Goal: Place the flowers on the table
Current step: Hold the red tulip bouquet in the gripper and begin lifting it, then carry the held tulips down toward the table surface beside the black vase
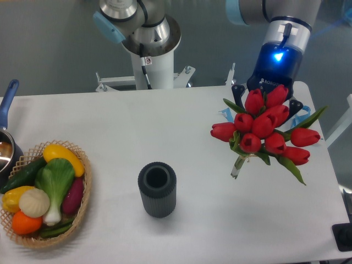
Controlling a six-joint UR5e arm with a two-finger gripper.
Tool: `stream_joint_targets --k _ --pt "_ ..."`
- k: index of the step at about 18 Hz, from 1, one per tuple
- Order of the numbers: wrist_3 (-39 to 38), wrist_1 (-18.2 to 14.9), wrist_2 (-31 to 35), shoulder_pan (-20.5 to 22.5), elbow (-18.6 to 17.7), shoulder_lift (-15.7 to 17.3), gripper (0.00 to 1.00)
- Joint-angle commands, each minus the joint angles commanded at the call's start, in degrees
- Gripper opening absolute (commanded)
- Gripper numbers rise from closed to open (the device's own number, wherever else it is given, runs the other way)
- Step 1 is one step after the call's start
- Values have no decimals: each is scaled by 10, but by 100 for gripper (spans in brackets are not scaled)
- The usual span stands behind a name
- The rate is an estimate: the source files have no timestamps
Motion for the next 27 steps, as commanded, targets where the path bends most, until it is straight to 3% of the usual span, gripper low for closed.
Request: stream_joint_targets --k 9,13,21,27 --pt "-19 0 9 10 16 0 21" --pt "-17 -2 43 11 18 1 21" --pt "40 -6 241 -28 -1 6 21" --pt "53 -26 477 -98 -17 -1 21"
